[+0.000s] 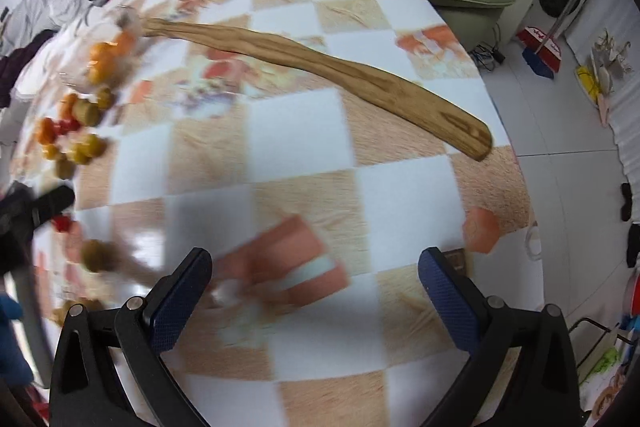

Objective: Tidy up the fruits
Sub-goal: 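Move both grippers toward the cluster of loose fruits beside the tray, then grasp a red cherry tomato with the left gripper while the right grasps a brown longan, then carry the tomato and longan in both grippers over the white tray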

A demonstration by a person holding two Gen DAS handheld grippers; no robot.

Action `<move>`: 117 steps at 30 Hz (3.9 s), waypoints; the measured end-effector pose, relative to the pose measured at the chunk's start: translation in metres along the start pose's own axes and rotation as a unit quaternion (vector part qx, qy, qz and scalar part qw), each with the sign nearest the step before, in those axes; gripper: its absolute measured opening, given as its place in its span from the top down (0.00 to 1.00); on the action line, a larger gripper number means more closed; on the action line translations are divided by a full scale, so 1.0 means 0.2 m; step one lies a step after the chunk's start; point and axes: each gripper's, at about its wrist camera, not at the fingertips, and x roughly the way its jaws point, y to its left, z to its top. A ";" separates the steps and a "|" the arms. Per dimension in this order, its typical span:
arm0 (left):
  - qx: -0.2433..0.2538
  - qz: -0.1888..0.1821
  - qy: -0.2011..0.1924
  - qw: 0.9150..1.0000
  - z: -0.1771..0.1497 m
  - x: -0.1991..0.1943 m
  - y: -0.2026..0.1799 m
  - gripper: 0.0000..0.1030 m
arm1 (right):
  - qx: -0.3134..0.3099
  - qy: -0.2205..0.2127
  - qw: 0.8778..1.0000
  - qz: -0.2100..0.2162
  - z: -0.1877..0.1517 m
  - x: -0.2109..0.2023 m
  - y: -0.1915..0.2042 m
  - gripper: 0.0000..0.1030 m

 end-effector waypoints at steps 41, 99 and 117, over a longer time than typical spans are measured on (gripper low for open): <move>0.006 0.021 0.065 0.998 0.07 0.25 0.16 0.00 | -0.044 0.032 0.997 0.051 -0.13 -0.09 0.44 0.00; -0.083 -0.007 0.018 0.996 -0.02 -0.12 0.70 0.81 | -0.176 0.049 0.970 0.159 -0.02 -0.12 1.18 0.74; -0.184 0.072 0.048 0.979 -0.42 -0.16 1.27 0.81 | -0.275 0.081 0.932 0.221 -0.18 -0.11 1.77 0.74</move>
